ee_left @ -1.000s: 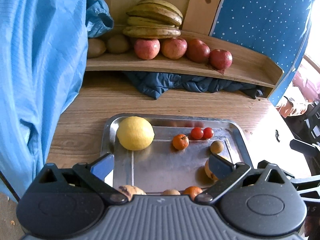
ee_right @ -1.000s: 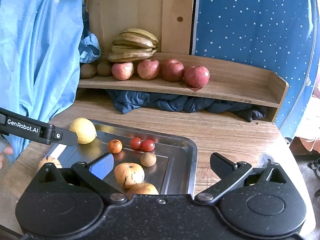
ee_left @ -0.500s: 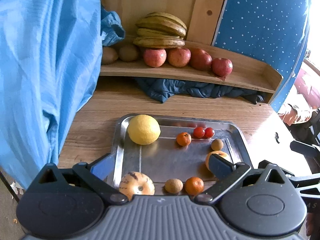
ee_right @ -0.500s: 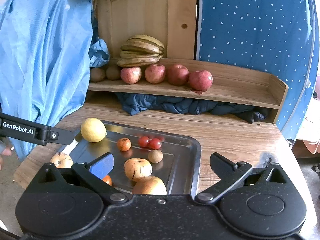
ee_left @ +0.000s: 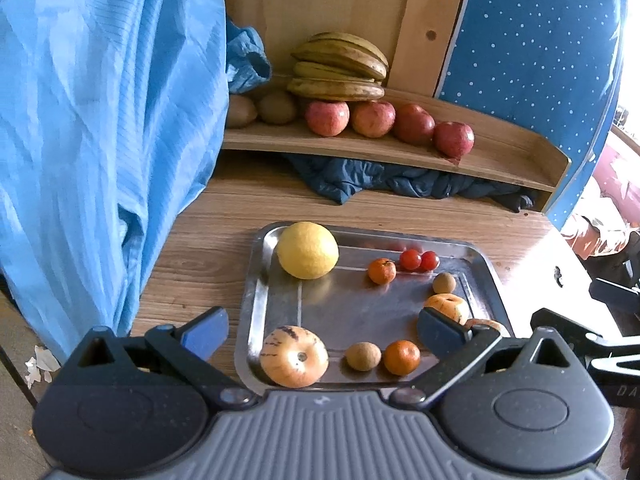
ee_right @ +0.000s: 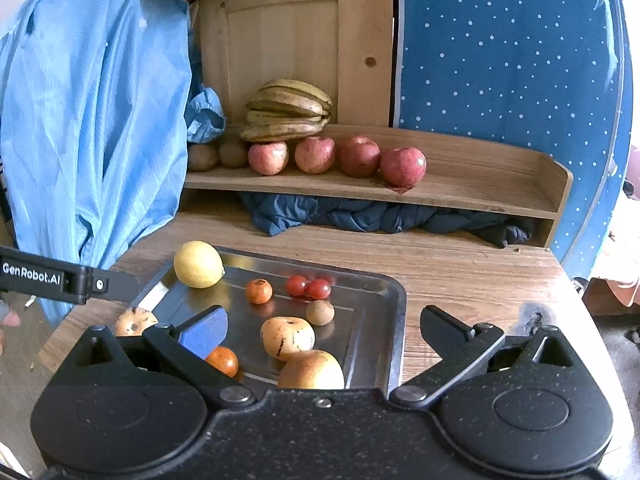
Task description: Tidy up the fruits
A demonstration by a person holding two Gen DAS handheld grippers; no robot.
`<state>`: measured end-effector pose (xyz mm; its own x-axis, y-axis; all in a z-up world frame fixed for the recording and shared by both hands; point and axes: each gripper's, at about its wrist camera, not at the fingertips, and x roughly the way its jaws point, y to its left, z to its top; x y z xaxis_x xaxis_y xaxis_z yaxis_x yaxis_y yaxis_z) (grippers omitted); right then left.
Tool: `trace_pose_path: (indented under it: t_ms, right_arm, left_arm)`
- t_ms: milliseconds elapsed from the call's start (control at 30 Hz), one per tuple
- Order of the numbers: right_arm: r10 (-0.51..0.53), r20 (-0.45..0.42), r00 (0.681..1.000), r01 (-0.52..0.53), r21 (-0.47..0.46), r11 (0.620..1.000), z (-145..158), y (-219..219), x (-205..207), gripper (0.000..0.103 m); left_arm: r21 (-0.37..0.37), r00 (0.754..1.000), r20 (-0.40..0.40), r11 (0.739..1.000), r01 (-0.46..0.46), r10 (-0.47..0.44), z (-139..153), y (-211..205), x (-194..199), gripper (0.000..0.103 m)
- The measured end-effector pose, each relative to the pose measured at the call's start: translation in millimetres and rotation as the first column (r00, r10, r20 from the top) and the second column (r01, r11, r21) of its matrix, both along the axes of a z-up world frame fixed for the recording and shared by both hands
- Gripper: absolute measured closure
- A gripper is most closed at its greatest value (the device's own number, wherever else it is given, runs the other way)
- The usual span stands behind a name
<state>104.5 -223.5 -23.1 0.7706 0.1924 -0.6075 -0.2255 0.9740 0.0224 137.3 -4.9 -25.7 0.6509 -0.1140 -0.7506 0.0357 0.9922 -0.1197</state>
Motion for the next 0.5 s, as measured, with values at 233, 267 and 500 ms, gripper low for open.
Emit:
trace_pose_path:
  t_ms: [233, 267, 500]
  right_arm:
    - [0.008, -0.019, 1.0, -0.007, 0.005, 1.0, -3.1, 12.2, -2.7, 0.001]
    - [0.009, -0.02, 1.0, -0.009, 0.004, 1.0, -3.3, 14.9, -3.4, 0.001]
    - [0.004, -0.018, 1.0, -0.004, -0.005, 1.0, -0.7, 35.5, -7.3, 0.001]
  left_arm:
    - [-0.001, 1.0, -0.005, 1.0, 0.001, -0.001, -2.2, 13.6, -6.6, 0.0]
    - [-0.001, 1.0, -0.006, 1.0, 0.0, 0.0, -2.5, 15.9, -7.6, 0.0]
    - [-0.001, 1.0, 0.0, 1.0, 0.006, -0.006, 0.1, 35.2, -11.3, 0.0]
